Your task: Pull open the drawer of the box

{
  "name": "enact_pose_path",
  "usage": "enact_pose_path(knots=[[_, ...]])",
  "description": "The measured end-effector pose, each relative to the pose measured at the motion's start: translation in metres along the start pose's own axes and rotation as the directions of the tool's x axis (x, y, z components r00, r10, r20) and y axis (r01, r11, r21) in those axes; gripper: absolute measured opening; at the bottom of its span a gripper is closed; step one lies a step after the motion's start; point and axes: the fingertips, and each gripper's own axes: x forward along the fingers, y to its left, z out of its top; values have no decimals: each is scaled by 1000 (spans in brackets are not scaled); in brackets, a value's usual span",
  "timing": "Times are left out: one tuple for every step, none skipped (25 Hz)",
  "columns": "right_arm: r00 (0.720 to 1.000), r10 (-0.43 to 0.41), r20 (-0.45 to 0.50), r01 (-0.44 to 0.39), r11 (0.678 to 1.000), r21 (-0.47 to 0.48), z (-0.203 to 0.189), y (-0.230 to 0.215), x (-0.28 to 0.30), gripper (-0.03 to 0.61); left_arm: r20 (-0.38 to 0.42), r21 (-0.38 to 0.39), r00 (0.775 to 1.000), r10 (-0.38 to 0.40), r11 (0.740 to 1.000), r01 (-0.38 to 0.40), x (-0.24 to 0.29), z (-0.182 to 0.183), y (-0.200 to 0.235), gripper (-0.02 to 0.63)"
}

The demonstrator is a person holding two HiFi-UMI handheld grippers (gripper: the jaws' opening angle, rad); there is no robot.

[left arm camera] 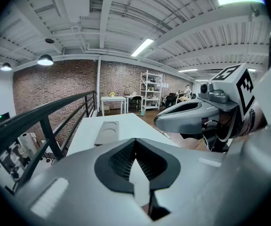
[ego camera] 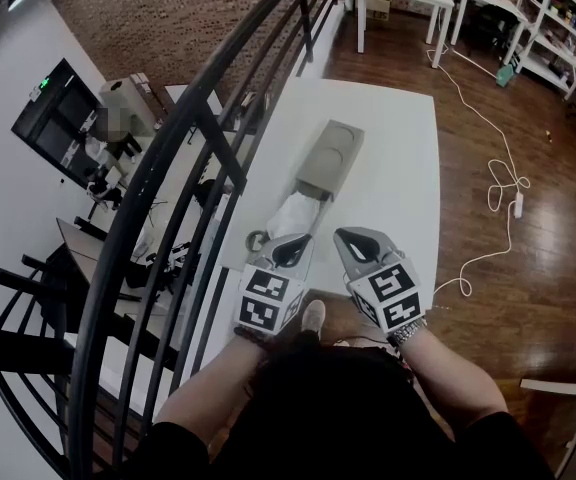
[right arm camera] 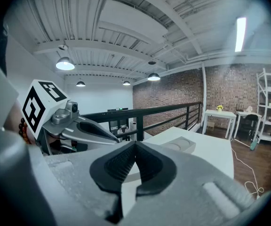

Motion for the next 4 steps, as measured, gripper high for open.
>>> enact_pose_path(knots=[[1000,1,0,-1,1000,-1,0,1,0,-8,0,0,1000,0,1000,0,0,0,0,17],[1000,1,0,-1,1000,-1,0,2,0,-8,1,-1,1000,0,1000,0,-1,0,1,17],[1000,1,-1,-1,1000,-2,0,2,0,-8,1,-2,1000,1,1000,-1,-2,0,1,17],[1000,2,-1,-2,1000,-2,0,3,0,-8,2,-2,1000,2,1000,-2,-2,0,1,17]])
